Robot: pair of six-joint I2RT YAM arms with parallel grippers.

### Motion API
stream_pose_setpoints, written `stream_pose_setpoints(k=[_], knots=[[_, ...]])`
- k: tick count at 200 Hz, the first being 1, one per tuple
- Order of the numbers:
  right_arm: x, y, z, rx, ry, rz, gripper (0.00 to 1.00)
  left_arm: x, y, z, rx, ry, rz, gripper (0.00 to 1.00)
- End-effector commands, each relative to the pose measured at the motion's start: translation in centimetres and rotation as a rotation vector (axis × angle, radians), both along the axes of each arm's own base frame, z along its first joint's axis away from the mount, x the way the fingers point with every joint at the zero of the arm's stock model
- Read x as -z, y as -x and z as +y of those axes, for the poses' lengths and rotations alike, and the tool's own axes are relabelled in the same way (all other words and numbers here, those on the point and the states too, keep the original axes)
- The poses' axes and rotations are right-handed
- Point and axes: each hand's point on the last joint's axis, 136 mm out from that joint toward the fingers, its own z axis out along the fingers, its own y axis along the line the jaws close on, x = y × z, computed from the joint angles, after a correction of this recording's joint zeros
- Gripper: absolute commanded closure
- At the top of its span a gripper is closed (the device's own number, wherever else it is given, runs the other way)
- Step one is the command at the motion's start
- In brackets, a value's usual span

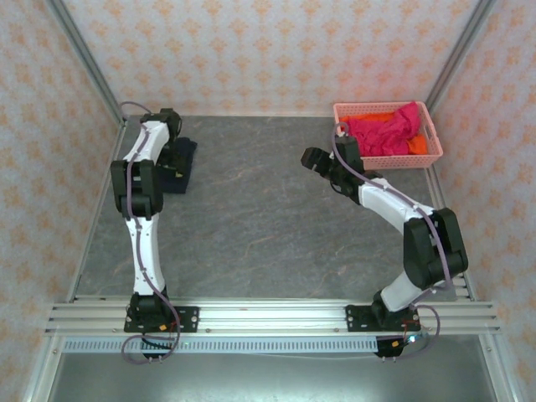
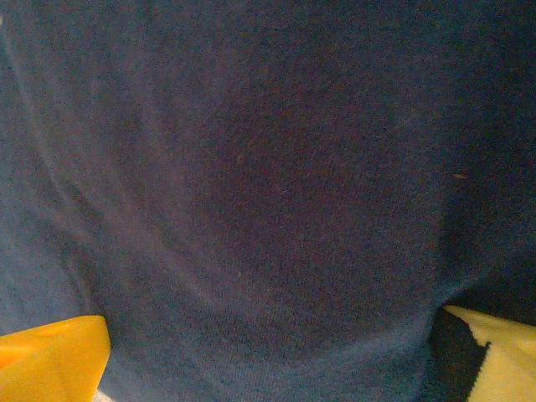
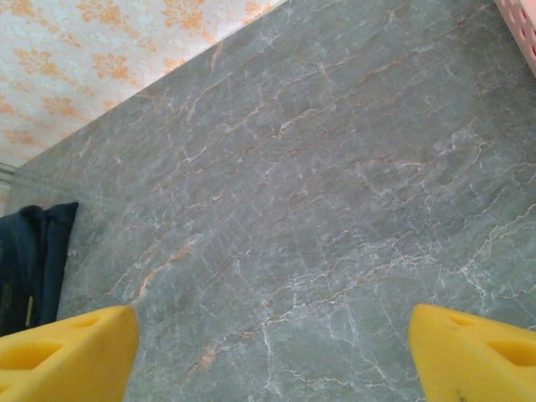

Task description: Fold and stack the t-shirts

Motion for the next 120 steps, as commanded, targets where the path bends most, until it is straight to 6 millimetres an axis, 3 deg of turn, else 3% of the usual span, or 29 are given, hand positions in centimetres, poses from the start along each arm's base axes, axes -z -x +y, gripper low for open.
stream_pose_setpoints(k=[1,67,120], knots=[[-1.2,-0.2,0.2,-0.015,-0.002,-0.015,0.16,-1.1,-0.4,2.5,-0.060,-0.074,-0.026,0.00],[-2.1,0.6,-0.2,-0.005,-0.004,-0.028,0.15,0.7,-3.7,4.0,-0.232,-0.112,-0.113,0.04],[-1.8,1.0,-0.6,0.001,0.012,-0.017,0.15,1.2,-3.0,6.0,-0.258,-0.138,-0.089,0.03]])
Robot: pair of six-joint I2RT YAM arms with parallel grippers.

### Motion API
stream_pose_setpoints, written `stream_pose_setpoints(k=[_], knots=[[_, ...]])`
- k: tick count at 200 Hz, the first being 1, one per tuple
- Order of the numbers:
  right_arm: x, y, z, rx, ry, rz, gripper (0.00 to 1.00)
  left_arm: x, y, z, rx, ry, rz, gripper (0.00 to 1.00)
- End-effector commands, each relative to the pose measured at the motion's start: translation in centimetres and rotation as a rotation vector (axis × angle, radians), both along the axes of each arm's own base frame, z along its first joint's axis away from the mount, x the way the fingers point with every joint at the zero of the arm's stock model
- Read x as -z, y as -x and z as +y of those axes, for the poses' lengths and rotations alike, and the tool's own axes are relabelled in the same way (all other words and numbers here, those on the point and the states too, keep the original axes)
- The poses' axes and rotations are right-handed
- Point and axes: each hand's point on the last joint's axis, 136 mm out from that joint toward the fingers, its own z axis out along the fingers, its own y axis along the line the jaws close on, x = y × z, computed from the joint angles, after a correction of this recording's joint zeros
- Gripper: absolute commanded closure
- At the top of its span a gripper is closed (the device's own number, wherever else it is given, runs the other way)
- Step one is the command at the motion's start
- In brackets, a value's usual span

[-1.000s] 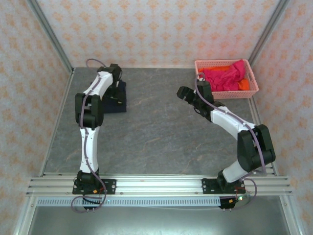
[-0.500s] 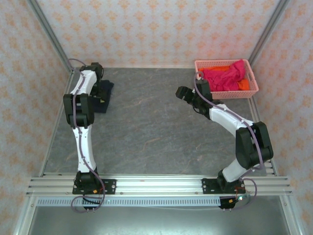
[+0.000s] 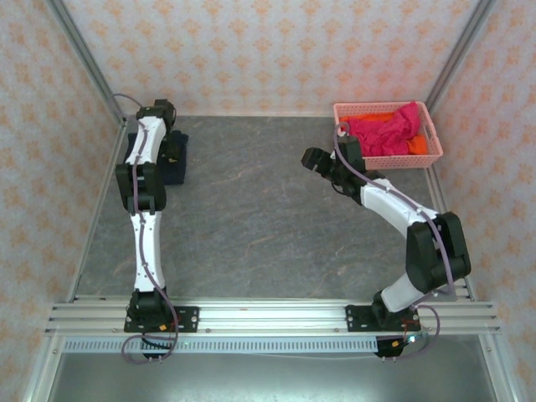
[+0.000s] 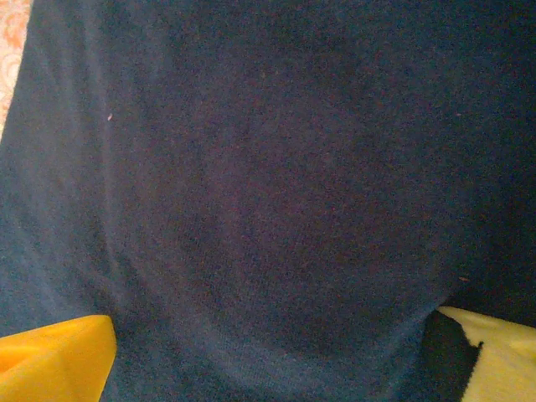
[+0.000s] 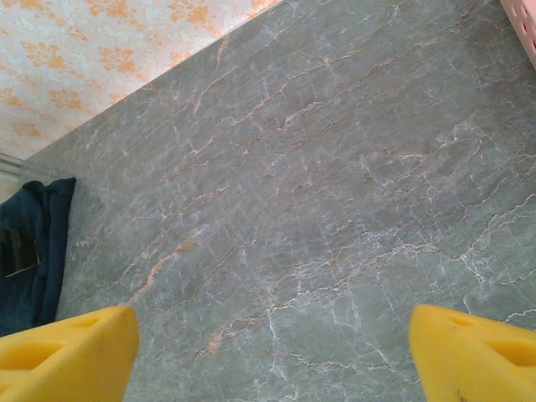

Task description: Fold and stack the t-shirts

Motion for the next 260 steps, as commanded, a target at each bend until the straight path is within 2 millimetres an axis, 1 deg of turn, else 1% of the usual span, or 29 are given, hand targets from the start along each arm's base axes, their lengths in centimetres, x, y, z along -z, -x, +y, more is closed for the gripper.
stream_pose_setpoints(k=[1,15,49,76,97,121,142,150,168,175,176,177,179,180,183,187,197,198,208,209,212,213,218,221,236,242,243,252,260], knots=[[-1.0,0.3,-0.5,0.012,0.016,-0.019,0.15,1.2,1.7,2.7,-0.056,-0.052,0.068,0.03],[-1.0,0.3,-0.5,0.010,0.015,-0.018,0.15,1.4,1.8,2.8,-0.079,0.000,0.049,0.03],[-0.9,0.3,-0.4,0.008,0.009,-0.017,0.15,1.2,2.0,2.8,-0.100,-0.008,0.035,0.04],[-0.9,0.2,-0.4,0.011,0.010,-0.020,0.15,0.2,1.8,2.1,-0.095,0.018,0.004,0.04],[-1.1,0.0,-0.2,0.005,0.002,-0.030,0.15,-1.7,1.0,0.2,-0.063,0.058,-0.072,0.03],[-1.7,0.0,-0.2,-0.001,0.004,-0.048,0.15,-5.3,0.4,-1.6,-0.026,0.041,-0.157,0.01],[-2.2,0.3,-1.1,0.011,0.054,-0.078,0.13,-8.9,0.3,-3.0,0.008,-0.006,-0.226,0.00],[-2.3,0.5,-1.4,0.015,0.074,-0.094,0.11,-10.0,0.5,-3.7,0.018,-0.006,-0.259,0.00],[-2.5,0.8,-2.7,0.048,0.105,-0.127,0.08,-12.0,1.3,-5.7,0.054,0.036,-0.355,0.00],[-2.4,1.0,-3.4,0.068,0.113,-0.140,0.07,-12.7,2.0,-6.4,0.060,0.048,-0.397,0.00],[-2.4,1.0,-3.5,0.070,0.113,-0.141,0.06,-13.1,2.1,-6.4,0.059,0.048,-0.410,0.00],[-2.4,1.0,-3.6,0.073,0.114,-0.143,0.06,-12.7,2.2,-6.5,0.061,0.052,-0.405,0.00],[-2.4,1.0,-3.8,0.078,0.114,-0.147,0.06,-13.0,2.4,-6.7,0.063,0.055,-0.421,0.00],[-2.5,1.0,-3.9,0.082,0.114,-0.150,0.05,-13.8,2.6,-6.7,0.064,0.054,-0.441,0.00],[-2.4,1.1,-4.1,0.086,0.115,-0.157,0.04,-13.8,2.8,-7.1,0.071,0.062,-0.458,0.00],[-2.4,1.2,-4.6,0.099,0.117,-0.167,0.03,-14.8,3.4,-7.6,0.081,0.068,-0.500,0.00],[-2.5,1.5,-6.1,0.150,0.126,-0.195,0.00,-15.4,4.9,-8.4,0.092,0.063,-0.556,0.00],[-2.5,1.6,-6.2,0.154,0.128,-0.199,0.00,-15.2,5.0,-8.4,0.094,0.061,-0.556,0.00],[-2.5,2.0,-7.7,0.191,0.169,-0.232,0.01,-15.6,6.7,-9.0,0.113,0.031,-0.601,0.00],[-2.5,2.0,-7.8,0.196,0.175,-0.234,0.01,-15.9,6.8,-9.0,0.116,0.029,-0.612,0.00],[-2.5,2.2,-8.4,0.214,0.191,-0.239,0.01,-15.5,7.3,-9.2,0.121,0.023,-0.614,0.00],[-2.4,2.3,-8.7,0.222,0.202,-0.240,0.01,-15.8,7.4,-9.2,0.122,0.021,-0.626,0.00],[-2.4,2.6,-9.6,0.252,0.241,-0.250,0.01,-15.5,8.3,-9.4,0.128,0.012,-0.641,0.00],[-2.5,2.7,-10.3,0.271,0.266,-0.260,0.01,-15.7,8.6,-9.5,0.132,0.006,-0.660,0.00],[-2.3,3.8,-13.2,0.370,0.396,-0.304,0.01,-15.0,10.8,-10.1,0.181,-0.013,-0.716,0.00],[-2.2,4.2,-14.2,0.408,0.443,-0.326,0.01,-14.7,11.7,-10.2,0.195,-0.011,-0.742,0.00],[-2.1,4.3,-14.4,0.414,0.452,-0.325,0.01,-14.9,11.7,-10.3,0.198,-0.011,-0.755,0.00],[-1.8,4.8,-16.0,0.481,0.510,-0.353,0.01,-14.3,12.8,-10.5,0.233,-0.005,-0.798,0.00],[-1.3,5.2,-16.9,0.511,0.558,-0.375,0.01,-13.9,13.6,-10.6,0.251,-0.008,-0.837,0.00]])
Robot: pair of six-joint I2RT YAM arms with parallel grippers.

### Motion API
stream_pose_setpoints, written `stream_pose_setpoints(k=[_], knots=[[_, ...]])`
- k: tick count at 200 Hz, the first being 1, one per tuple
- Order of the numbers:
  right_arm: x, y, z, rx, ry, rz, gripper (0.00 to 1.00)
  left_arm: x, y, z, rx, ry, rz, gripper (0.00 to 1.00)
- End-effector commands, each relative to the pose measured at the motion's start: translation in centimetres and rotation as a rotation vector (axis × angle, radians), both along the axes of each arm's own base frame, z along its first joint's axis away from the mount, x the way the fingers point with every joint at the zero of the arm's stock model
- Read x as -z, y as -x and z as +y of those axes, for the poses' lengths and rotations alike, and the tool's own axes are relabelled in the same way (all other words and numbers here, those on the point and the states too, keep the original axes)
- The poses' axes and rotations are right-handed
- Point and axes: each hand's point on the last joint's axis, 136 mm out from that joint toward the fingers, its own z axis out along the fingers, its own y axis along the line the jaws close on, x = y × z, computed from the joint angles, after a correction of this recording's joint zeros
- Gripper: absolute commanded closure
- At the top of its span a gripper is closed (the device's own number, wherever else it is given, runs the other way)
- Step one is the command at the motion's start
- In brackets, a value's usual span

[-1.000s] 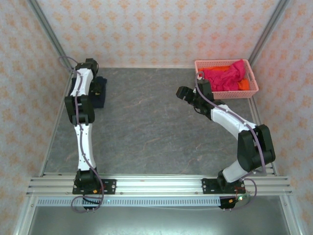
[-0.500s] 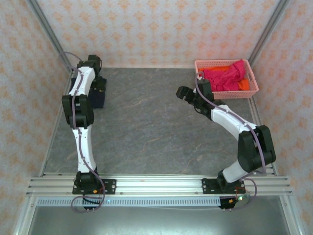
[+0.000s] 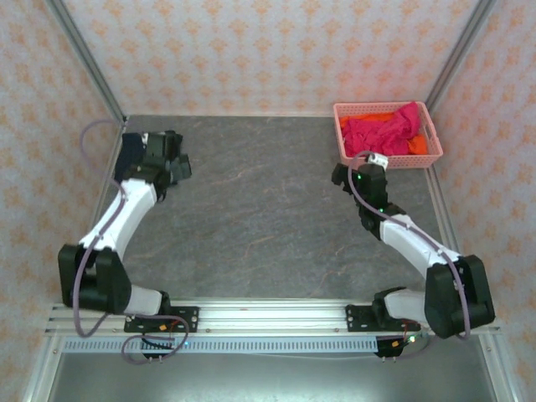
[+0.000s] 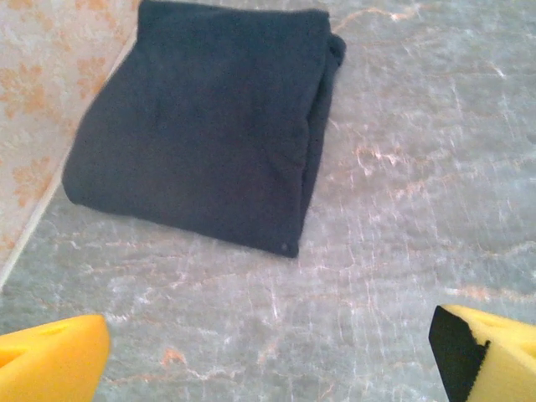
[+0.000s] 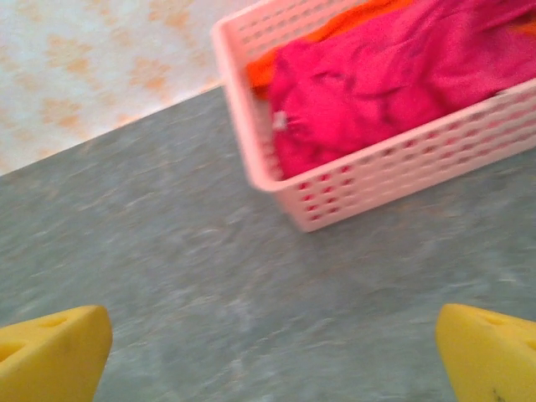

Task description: Fold and stack the t-shirts

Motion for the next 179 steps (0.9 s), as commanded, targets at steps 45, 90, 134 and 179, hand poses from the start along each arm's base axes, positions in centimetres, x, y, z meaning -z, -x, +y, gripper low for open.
stream_pose_setpoints(k=[45,90,134,179], knots=[[-0.3,1.8,-8.2,0.301,0.418,-0.124,0.00,2.2,2.7,-0.8,0.181,-0.118,-0.295,0.00],[3.5,2.2,-10.0,0.290,0.379,-0.056,0.00,5.2,2.9,-0.4,0.175,-0.131,-0.376,0.00],[5.2,1.2,-8.9,0.191,0.234,-0.142,0.00,5.9,0.0,-1.4,0.206,-0.056,-0.419,0.00],[6.9,-0.5,-8.2,0.129,0.232,-0.100,0.00,8.7,-1.7,-1.7,0.208,-0.075,-0.346,0.00]])
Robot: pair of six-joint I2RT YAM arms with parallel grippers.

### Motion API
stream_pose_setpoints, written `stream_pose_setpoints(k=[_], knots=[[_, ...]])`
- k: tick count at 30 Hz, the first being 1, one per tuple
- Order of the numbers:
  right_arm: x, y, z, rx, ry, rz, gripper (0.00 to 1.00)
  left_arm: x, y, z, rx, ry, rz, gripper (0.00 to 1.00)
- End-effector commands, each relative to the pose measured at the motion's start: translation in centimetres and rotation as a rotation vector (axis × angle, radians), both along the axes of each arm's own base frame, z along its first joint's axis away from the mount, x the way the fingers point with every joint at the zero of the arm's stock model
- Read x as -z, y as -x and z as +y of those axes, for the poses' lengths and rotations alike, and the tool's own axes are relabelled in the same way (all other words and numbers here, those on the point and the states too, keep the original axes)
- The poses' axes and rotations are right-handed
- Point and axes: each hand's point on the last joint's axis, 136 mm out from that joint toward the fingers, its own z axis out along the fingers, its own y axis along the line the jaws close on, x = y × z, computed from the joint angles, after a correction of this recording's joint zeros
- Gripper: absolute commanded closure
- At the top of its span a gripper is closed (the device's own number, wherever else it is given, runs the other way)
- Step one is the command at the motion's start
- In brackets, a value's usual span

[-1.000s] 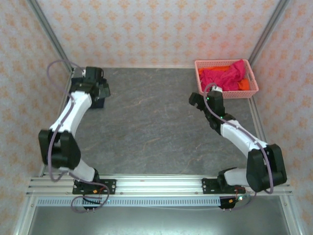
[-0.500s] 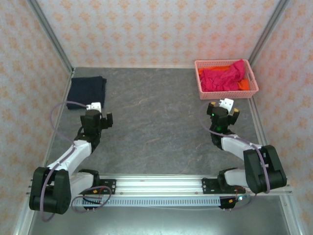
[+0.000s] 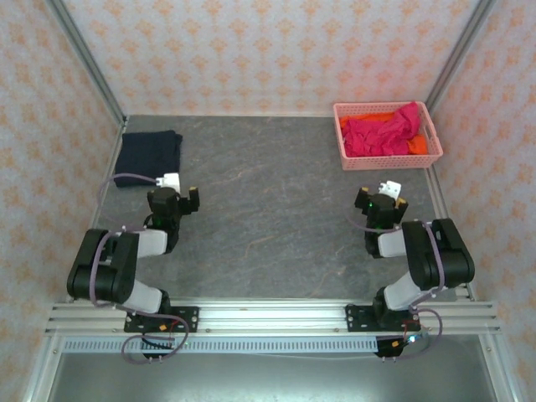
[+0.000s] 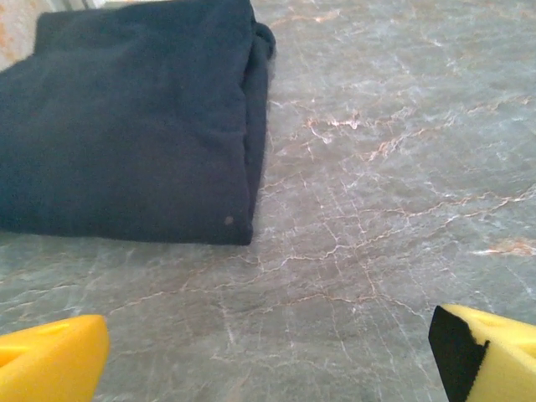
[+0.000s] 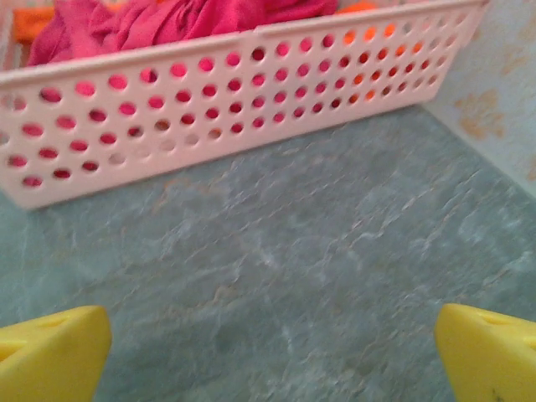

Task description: Fold and stack the t-shirts

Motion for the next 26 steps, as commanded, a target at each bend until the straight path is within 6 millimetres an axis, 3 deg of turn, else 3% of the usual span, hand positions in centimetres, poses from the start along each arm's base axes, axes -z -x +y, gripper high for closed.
stream_pose_setpoints(k=[1,4,26], knots=[[-2.49,-2.06,0.68,-0.045,-0.040,-0.100,0.00,-1.94,-1.53,-0.37,0.001,0.000,-0.076,0.00],[-2.05,-2.60,0.89,-0.058,-0.050,-0.033,0.00,-1.91,-1.49,-0.13,-0.014,0.000,-0.063,0.00],[-2.18,-2.51,0.77,-0.057,-0.052,-0.056,0.00,-1.91,-1.50,-0.13,-0.012,0.003,-0.068,0.00]])
